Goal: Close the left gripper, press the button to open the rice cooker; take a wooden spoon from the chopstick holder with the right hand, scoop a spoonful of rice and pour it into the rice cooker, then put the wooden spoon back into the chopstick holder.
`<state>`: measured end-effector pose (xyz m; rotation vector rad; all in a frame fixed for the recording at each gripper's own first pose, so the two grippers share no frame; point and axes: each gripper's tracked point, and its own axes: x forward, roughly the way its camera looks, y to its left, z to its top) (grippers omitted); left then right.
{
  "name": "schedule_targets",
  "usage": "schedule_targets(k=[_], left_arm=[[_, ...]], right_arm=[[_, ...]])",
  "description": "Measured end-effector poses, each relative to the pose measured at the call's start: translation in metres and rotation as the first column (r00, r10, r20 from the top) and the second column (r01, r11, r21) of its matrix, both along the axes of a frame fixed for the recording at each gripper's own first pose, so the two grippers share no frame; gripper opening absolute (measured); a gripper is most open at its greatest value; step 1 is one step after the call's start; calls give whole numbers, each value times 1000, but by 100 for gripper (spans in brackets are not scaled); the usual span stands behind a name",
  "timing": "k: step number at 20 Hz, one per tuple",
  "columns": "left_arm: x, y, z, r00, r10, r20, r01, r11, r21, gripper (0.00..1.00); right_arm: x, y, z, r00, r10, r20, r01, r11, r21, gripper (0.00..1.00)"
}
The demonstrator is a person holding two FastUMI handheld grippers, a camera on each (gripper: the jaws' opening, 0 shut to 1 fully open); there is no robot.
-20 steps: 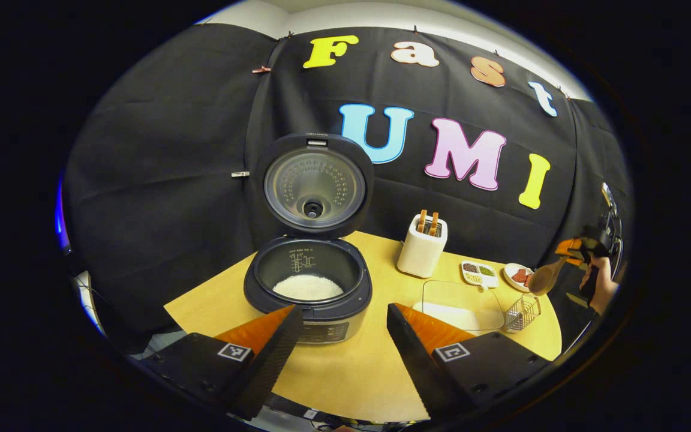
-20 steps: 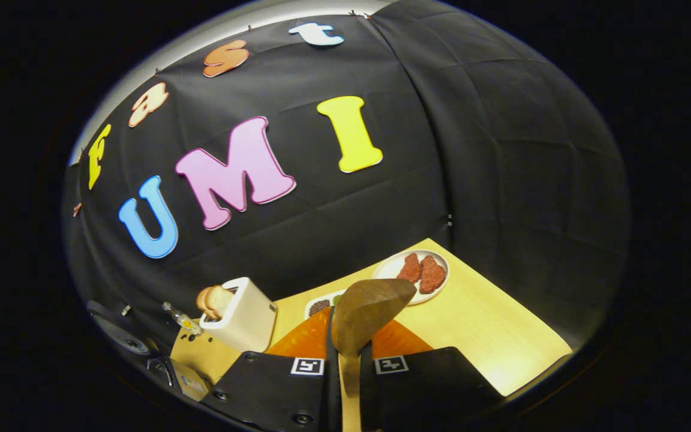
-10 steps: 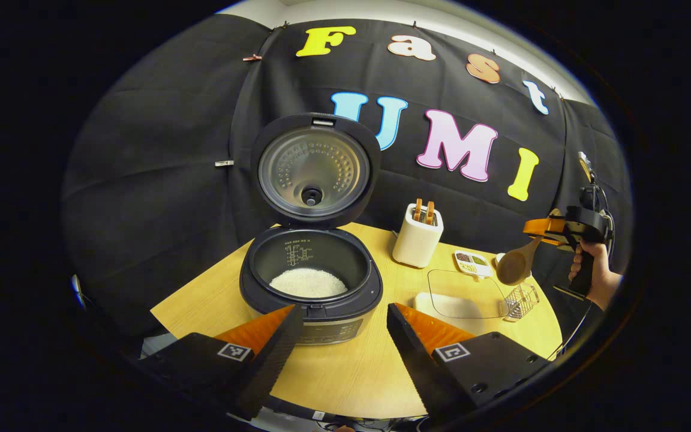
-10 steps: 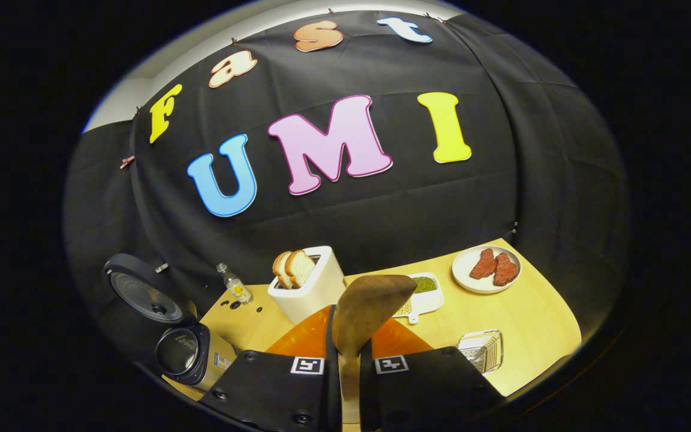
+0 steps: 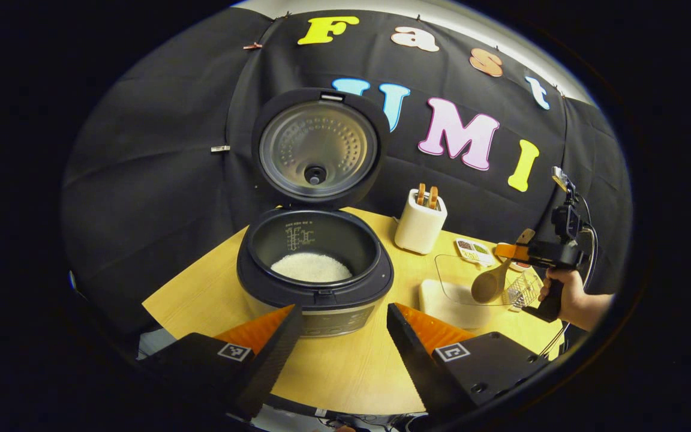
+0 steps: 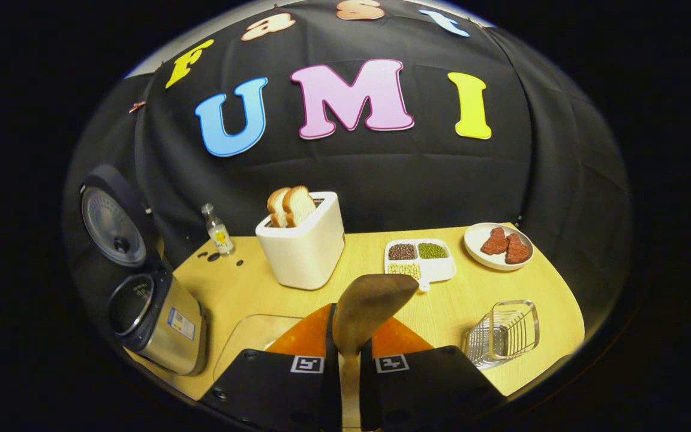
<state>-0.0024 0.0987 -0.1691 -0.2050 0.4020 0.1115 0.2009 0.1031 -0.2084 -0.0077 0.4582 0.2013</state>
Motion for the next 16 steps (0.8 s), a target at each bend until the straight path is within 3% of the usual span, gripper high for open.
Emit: schedule_targets(k=[4,10,12,13,16], left_arm=[[1,10,8,999,31,29,-31,999,-25,95],[-9,24,-4,998,59,19,-58,998,-32,95],[-14,28,-7,998,67,9,-66,997,-48,95],[-18,27,-10,998,69,2,-69,996,-62,95],[-24,21,-14,998,61,-27,-64,987,-148,96]], right_arm=[[-7,8,-9,999,21,34,-20,1000,-17,16],[-24,27,-24,999,27,-29,-27,1000,8,16],[-29,35,-29,997,22,-68,-19,999,38,12],[-32,40,-31,996,16,-93,-9,998,69,16],[-36,51,-35,985,-13,-172,43,984,173,17]])
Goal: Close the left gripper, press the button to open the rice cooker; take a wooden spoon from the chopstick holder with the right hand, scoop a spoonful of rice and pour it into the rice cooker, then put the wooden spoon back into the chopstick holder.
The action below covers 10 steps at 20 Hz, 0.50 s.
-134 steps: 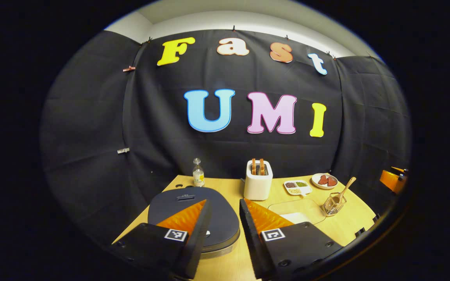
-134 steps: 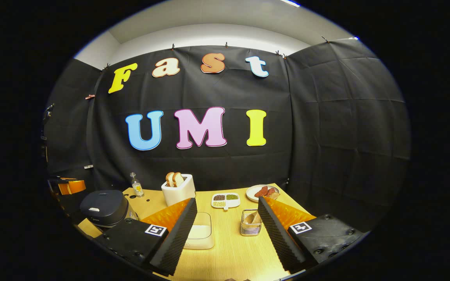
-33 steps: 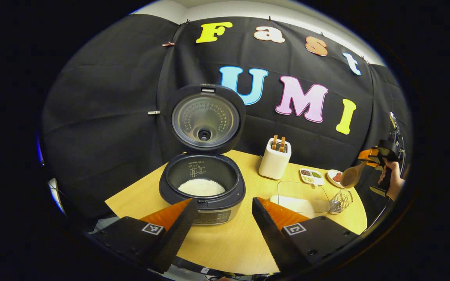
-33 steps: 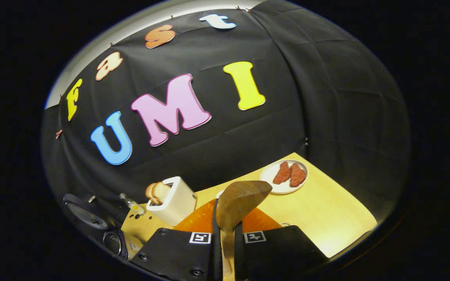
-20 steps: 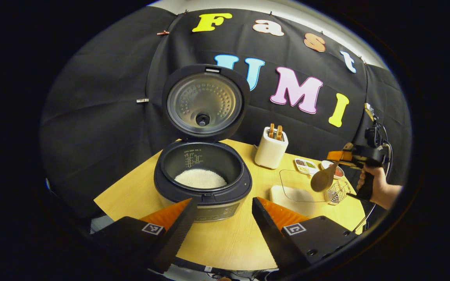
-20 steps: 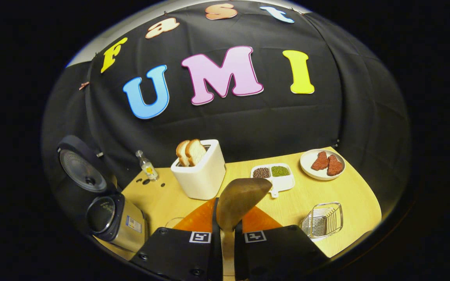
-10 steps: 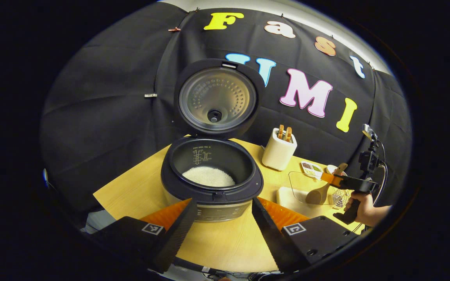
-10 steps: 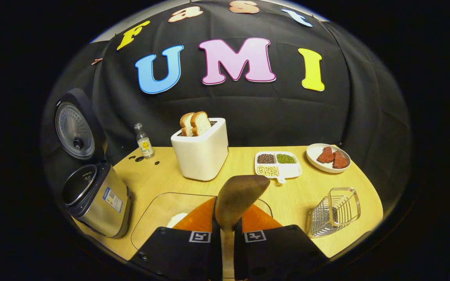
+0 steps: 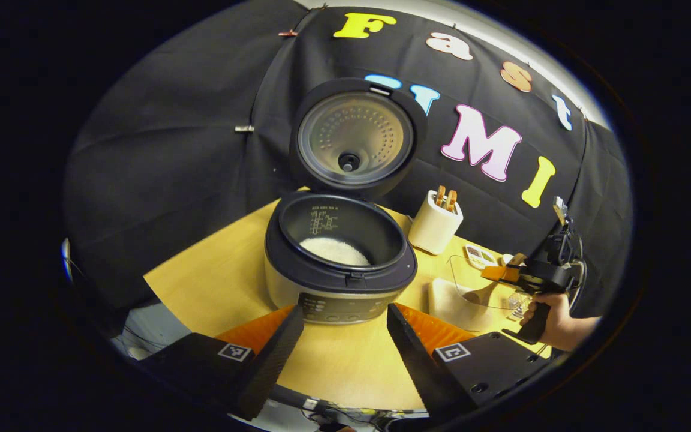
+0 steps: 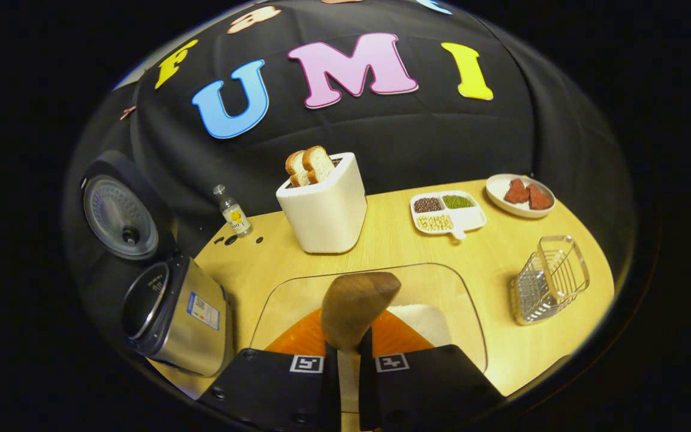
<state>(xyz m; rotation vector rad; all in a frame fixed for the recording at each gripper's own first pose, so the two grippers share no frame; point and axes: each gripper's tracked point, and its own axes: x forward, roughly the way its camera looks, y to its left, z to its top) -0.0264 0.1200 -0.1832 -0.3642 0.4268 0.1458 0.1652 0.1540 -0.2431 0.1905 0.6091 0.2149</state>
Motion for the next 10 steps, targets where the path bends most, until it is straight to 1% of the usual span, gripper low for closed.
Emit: schedule_targets(k=[2,3,8,10], left_arm=[[1,2,6,1000,15,9,-15,999,-32,95],[0,1,6,1000,16,13,-16,1000,-27,95],[2,4,16,999,-27,27,26,999,40,95],[4,3,20,999,-38,32,36,998,50,95]], right_arm=[[0,4,0,999,-30,-36,32,998,59,17],[-1,6,0,998,-42,-54,47,995,87,17],[-4,12,9,990,-82,-113,104,972,209,16],[-4,12,16,987,-95,-126,125,958,256,16]])
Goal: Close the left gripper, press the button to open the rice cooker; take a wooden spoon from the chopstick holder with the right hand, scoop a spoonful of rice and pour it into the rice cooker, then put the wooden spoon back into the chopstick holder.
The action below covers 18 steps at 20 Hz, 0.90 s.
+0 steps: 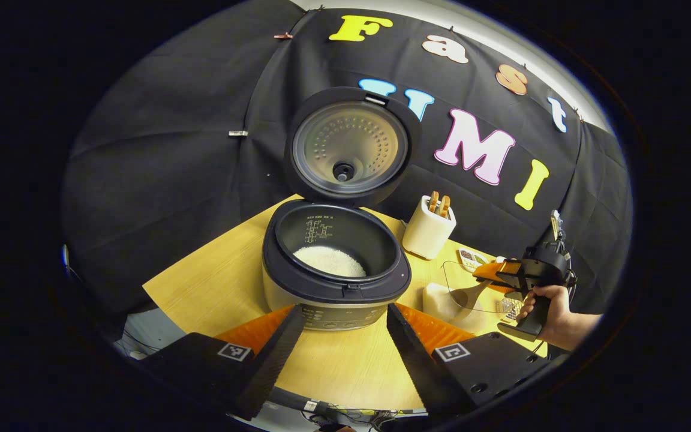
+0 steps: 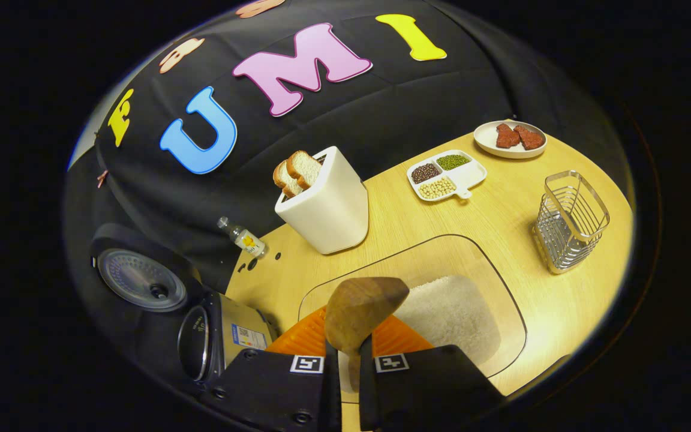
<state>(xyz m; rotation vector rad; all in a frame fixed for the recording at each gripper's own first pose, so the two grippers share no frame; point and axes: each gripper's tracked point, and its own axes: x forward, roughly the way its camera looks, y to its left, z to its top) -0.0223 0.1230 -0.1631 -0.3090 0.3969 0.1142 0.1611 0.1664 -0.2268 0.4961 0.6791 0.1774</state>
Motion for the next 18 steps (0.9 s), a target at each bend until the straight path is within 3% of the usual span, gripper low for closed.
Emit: schedule_targets(k=[1,2,3,5,7,11,18], left_arm=[[0,-1,2,1000,-4,1,4,1000,-3,92],[0,-3,3,1000,-7,1,7,1000,-5,95],[0,-4,3,1000,-11,-1,11,1000,-3,92],[-1,-2,3,1000,-7,-4,7,1000,8,95],[-3,-2,6,1000,-5,2,5,1000,3,95],[-8,-2,8,1000,-15,8,14,999,37,95],[-17,0,10,1000,-4,22,3,999,49,95]], right_arm=[[1,-1,5,1000,-8,4,7,1000,19,16],[1,-2,11,1000,-8,22,8,1000,18,16],[2,-6,14,999,1,45,-1,1000,-11,12],[0,-17,16,997,24,75,-17,995,-97,16],[-2,-22,19,996,29,80,-20,994,-106,16],[0,-33,25,997,-78,5,78,995,57,16],[-4,-42,40,988,-144,-60,153,967,204,16]])
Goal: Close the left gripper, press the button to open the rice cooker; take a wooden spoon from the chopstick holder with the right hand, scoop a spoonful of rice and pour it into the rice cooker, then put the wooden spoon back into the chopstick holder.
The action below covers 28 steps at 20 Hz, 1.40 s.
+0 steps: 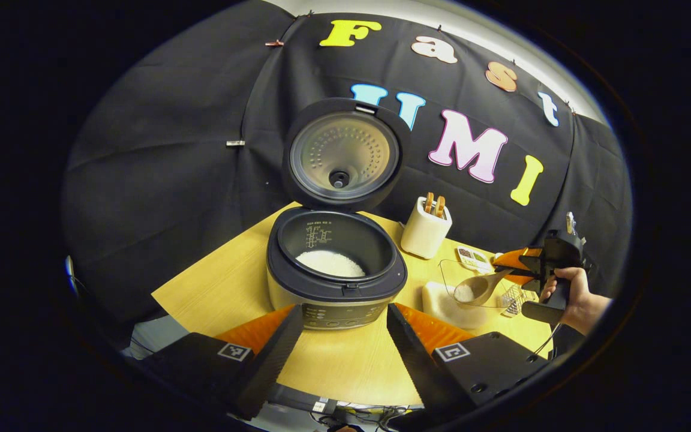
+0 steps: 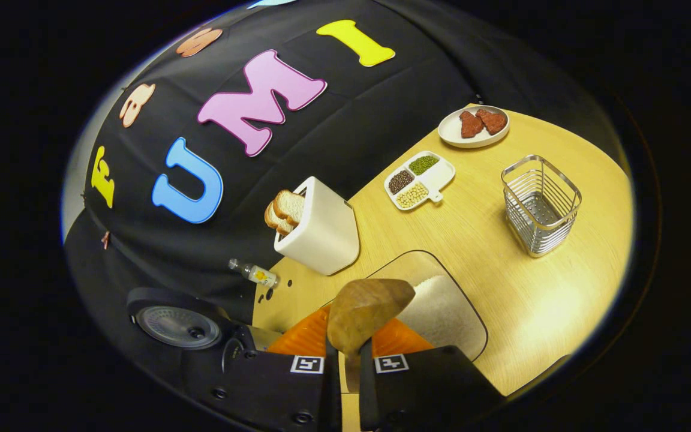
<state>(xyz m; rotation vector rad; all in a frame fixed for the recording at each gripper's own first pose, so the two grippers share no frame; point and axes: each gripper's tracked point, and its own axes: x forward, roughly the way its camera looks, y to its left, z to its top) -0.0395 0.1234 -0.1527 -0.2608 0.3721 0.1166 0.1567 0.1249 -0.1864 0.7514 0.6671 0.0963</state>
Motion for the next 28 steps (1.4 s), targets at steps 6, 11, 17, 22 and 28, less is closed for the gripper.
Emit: schedule_targets(k=[6,11,17,22,28], left_arm=[[-3,1,6,999,6,36,-6,1000,0,95],[-7,9,13,997,25,68,-25,1000,-3,95],[-12,30,15,993,79,88,-76,997,-30,95],[-21,53,15,987,127,94,-122,991,-57,95],[-30,78,9,981,176,80,-172,983,-63,95]], right_arm=[[0,16,30,999,-27,-36,34,980,198,16],[-3,66,74,999,39,-34,-23,931,365,16],[-15,142,106,989,148,22,-145,909,392,16],[-24,198,107,965,247,83,-260,923,285,16],[-25,255,118,890,390,234,-405,914,18,15]])
